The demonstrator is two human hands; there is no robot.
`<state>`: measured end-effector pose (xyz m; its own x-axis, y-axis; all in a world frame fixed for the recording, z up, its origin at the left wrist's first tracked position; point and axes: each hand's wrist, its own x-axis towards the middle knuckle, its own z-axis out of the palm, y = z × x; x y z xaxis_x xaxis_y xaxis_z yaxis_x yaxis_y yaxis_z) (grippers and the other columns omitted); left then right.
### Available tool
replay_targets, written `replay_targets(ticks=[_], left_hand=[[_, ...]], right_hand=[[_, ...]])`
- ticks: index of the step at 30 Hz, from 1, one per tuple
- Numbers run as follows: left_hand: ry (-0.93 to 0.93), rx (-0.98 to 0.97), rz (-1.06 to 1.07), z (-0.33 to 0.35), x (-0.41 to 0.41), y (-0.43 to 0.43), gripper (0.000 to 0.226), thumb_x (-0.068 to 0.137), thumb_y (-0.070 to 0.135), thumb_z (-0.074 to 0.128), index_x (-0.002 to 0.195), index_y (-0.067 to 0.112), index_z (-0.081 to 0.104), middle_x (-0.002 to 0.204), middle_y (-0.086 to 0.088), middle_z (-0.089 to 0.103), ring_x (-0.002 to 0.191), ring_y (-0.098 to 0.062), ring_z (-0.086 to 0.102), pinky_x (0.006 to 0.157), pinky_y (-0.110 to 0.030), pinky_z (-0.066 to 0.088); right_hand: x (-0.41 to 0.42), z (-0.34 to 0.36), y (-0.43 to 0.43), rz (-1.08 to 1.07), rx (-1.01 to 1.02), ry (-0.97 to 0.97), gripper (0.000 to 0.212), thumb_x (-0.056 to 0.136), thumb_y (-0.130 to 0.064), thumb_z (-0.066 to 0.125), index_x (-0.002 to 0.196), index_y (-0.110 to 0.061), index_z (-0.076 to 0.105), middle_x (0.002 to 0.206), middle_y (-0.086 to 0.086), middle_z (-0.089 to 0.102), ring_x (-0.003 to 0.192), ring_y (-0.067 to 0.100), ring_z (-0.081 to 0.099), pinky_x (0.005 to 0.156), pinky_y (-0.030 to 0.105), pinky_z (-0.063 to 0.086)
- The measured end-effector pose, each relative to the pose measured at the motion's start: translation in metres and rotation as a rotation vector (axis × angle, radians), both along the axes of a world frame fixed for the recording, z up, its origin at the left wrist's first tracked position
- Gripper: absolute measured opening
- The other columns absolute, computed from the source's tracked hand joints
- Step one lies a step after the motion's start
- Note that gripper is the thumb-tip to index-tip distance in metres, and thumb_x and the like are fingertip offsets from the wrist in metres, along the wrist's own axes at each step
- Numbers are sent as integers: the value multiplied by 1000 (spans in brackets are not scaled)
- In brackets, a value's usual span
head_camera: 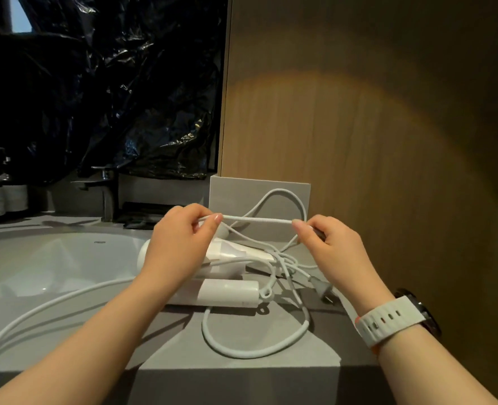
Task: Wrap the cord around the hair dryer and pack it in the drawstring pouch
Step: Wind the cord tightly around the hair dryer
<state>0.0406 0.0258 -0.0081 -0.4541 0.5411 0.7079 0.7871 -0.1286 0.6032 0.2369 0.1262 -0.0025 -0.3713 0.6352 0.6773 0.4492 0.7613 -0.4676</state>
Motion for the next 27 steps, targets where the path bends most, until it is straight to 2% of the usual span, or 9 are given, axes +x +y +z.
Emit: replay_targets(ticks=[2,4,8,13,15,18,23,25,27], left_hand=[[-112,49,-22,4,-3,-2,22,92,31,53,71,24,58,70,4,53,69,-8,48,59,-24,33],[-235,92,-56,7,-9,-2,23,93,29,53,74,17,59,64,4,49,61,-10,45,58,-28,33],[-201,64,-89,4,-7,1,23,93,28,52,73,20,59,63,7,45,60,-7,42,58,-27,30],[-121,85,-42,5,-8,12,25,94,30,50,78,14,59,72,5,51,70,-5,47,59,-17,33],[-76,60,-28,4,-9,18,24,95,30,47,81,14,59,73,4,51,70,-5,46,56,-12,31],[-60,-8,-19,-2,-12,26,23,97,30,43,84,18,57,76,3,52,73,-5,46,55,-15,29],[-22,-35,-12,-5,-15,31,20,98,31,42,90,21,58,83,3,56,80,-5,48,62,-13,32],[-31,-32,-10,-4,-16,32,22,98,31,41,92,19,59,84,2,57,80,-9,48,63,-14,33],[-28,-55,-5,-2,-16,31,22,98,32,40,92,21,59,85,2,57,81,-10,48,63,-14,33]], right_hand=[[-3,4,11,-139,48,-191,38,87,-55,47,70,-21,48,74,-6,48,74,13,44,71,34,37],[-5,0,23,-213,-47,-288,37,90,-53,43,74,-20,50,83,-3,47,80,18,45,74,36,40],[-9,-6,39,-249,-253,-89,46,93,-56,35,74,-19,55,83,10,59,68,25,56,66,39,49],[-15,11,41,-178,-454,45,56,90,-61,33,86,-12,59,81,11,65,77,26,64,81,45,52],[-17,15,41,-88,-437,175,50,93,-54,35,95,-11,59,82,8,61,77,21,57,72,38,48],[-16,22,44,38,-329,338,20,98,-31,42,105,-20,57,79,-2,55,65,11,47,56,24,37],[-13,54,38,183,-224,513,33,93,-4,37,105,-23,61,103,-13,59,91,-2,53,71,16,43],[-16,65,32,215,-249,594,30,91,-8,38,92,-19,66,98,-9,62,90,0,53,78,23,43],[-19,66,27,190,-241,610,22,91,-22,50,76,-18,65,84,-7,64,78,1,54,72,25,43]])
